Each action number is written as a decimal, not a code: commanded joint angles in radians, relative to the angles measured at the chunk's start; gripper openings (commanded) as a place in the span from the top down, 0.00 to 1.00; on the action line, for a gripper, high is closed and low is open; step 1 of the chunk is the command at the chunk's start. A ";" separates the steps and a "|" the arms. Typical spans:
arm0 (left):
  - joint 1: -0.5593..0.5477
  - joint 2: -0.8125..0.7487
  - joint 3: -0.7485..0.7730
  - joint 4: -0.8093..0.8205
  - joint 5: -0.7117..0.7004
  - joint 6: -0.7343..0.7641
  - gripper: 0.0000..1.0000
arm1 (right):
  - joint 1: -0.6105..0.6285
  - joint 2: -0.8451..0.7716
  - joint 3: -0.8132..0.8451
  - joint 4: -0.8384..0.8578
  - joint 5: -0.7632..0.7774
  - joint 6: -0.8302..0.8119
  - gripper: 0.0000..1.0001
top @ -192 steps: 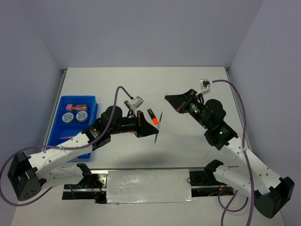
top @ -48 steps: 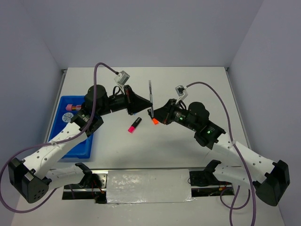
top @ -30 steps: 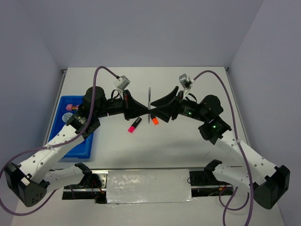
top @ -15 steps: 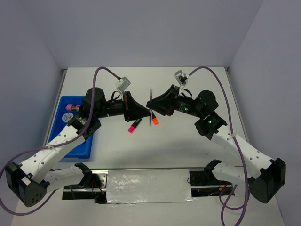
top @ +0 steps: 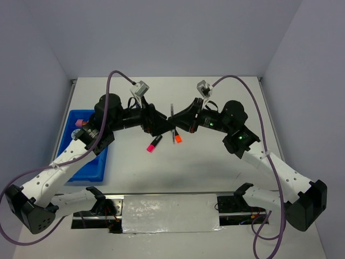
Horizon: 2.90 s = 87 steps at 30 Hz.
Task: Sort the stationery into containers
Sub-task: Close the pen cap on the pen.
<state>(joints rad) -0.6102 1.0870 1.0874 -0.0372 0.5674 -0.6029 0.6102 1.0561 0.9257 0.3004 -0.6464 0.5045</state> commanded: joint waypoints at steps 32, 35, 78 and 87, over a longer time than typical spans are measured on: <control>0.021 0.060 0.210 -0.006 -0.135 -0.054 0.33 | 0.033 0.059 0.170 -0.247 -0.029 -0.161 1.00; 0.023 0.060 0.204 -0.004 -0.127 -0.055 0.42 | 0.033 0.058 0.173 -0.244 -0.018 -0.159 1.00; -0.030 -0.013 0.248 -0.279 -0.435 -0.080 0.18 | -0.110 0.185 0.402 -0.159 -0.105 -0.024 1.00; 0.012 -0.015 0.258 -0.061 -0.256 -0.119 0.19 | -0.078 0.071 0.292 -0.225 -0.128 -0.036 1.00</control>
<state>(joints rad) -0.5983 1.0843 1.3743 -0.1883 0.2119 -0.7116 0.5102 1.1568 1.2182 0.0372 -0.7788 0.4854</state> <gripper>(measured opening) 0.834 0.177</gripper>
